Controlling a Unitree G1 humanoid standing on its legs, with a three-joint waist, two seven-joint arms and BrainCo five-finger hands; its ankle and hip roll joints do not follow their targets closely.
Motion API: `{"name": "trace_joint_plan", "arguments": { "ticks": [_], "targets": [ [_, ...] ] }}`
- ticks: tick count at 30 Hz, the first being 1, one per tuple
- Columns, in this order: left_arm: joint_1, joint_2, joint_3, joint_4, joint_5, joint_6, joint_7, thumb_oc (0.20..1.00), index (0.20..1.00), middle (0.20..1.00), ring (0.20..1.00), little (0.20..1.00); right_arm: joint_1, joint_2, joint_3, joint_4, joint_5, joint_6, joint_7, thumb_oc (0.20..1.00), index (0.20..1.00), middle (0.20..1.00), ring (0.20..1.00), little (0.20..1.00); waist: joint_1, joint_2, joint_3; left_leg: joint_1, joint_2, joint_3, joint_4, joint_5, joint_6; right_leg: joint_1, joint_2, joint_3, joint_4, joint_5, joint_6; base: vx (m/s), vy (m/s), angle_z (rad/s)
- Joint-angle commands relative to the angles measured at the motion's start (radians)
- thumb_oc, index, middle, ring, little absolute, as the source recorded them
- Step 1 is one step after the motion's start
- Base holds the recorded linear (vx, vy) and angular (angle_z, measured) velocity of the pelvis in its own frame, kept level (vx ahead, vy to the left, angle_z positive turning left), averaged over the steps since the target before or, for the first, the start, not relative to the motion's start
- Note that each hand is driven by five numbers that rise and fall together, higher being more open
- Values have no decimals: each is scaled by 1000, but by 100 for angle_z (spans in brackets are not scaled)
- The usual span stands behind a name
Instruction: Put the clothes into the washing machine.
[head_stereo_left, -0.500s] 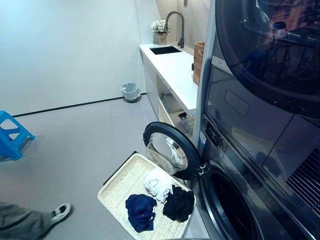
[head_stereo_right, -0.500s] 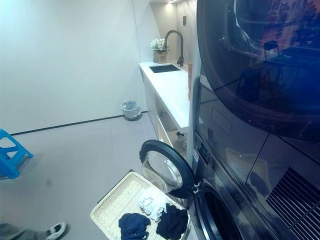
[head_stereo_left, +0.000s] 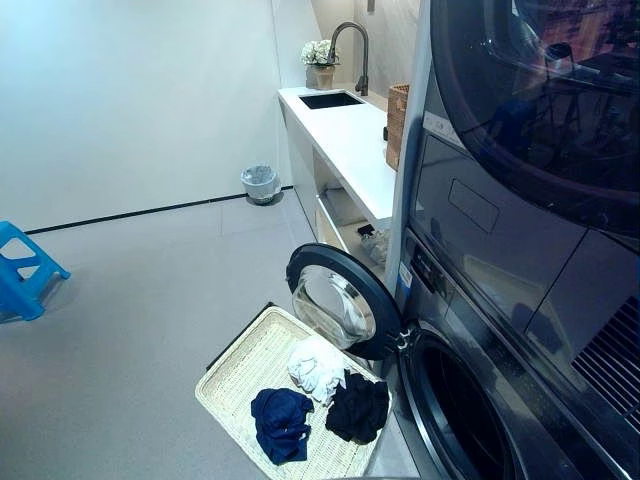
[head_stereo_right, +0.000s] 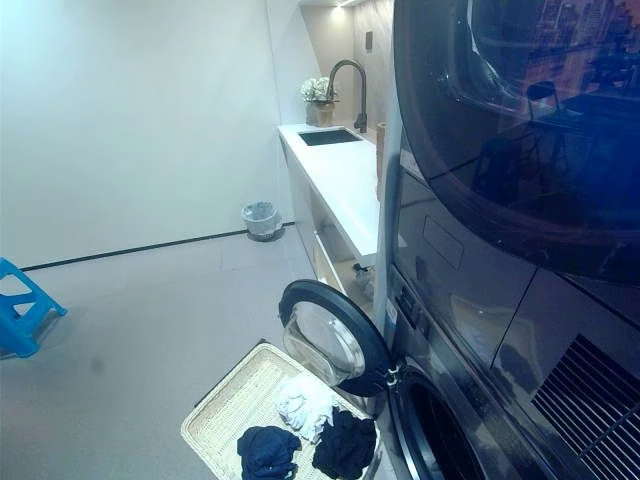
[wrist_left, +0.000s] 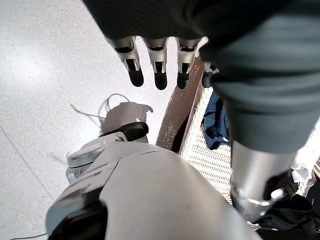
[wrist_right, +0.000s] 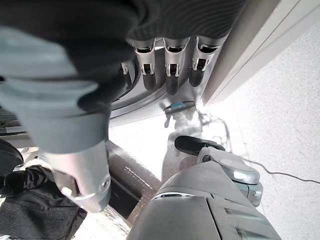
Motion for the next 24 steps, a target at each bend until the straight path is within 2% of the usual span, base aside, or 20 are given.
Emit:
{"name": "trace_joint_plan", "arguments": {
  "ticks": [1,12,19,20,21,23,24],
  "targets": [
    [-82,25,2,35,-7,-12,-6,1000,1000,1000,1000,1000,-85,5,-29,55,1,-7,-2,1000,1000,1000,1000,1000,38,-28,46,43,-20,41,7,-103,18,-55,-79,19,25,23,91,0,0,0],
    [-80,19,8,36,-27,-20,9,1000,1000,1000,1000,1000,-85,5,-26,50,-1,-4,1,1000,1000,1000,1000,1000,42,-28,57,45,-25,35,7,-103,20,-55,-79,19,29,21,88,29,-2,0],
    [-90,49,20,-31,-117,-144,137,1000,1000,1000,1000,1000,-109,-28,-28,-26,80,-36,-13,1000,1000,1000,1000,1000,47,-19,98,7,-21,29,7,-87,18,-97,-83,22,31,35,90,32,-1,0],
    [-106,56,16,-43,-157,-164,159,1000,1000,1000,1000,1000,-125,-36,-24,-37,97,-50,-15,1000,1000,1000,1000,1000,46,-15,120,-11,-19,27,7,-80,19,-120,-83,25,36,38,88,-186,20,-4],
    [-132,64,16,-55,-186,-214,204,1000,1000,1000,1000,1000,-149,-45,-20,-48,121,-73,-20,1000,1000,1000,1000,1000,45,-12,149,-41,-19,24,7,-70,22,-154,-82,30,41,44,85,-240,21,-9],
    [-157,69,16,-70,-221,-254,248,1000,1000,1000,1000,1000,-171,-52,-14,-58,147,-105,-18,1000,1000,1000,1000,1000,45,-8,178,-70,-20,17,7,-61,23,-186,-79,34,45,51,82,-264,9,-9],
    [-219,85,34,-143,-230,-310,347,1000,1000,1000,1000,1000,-218,-65,-8,-96,212,-154,13,1000,1000,1000,1000,1000,44,-3,243,-136,-25,8,7,-43,26,-256,-69,43,53,65,72,-252,-2,-2]
  ]
}}
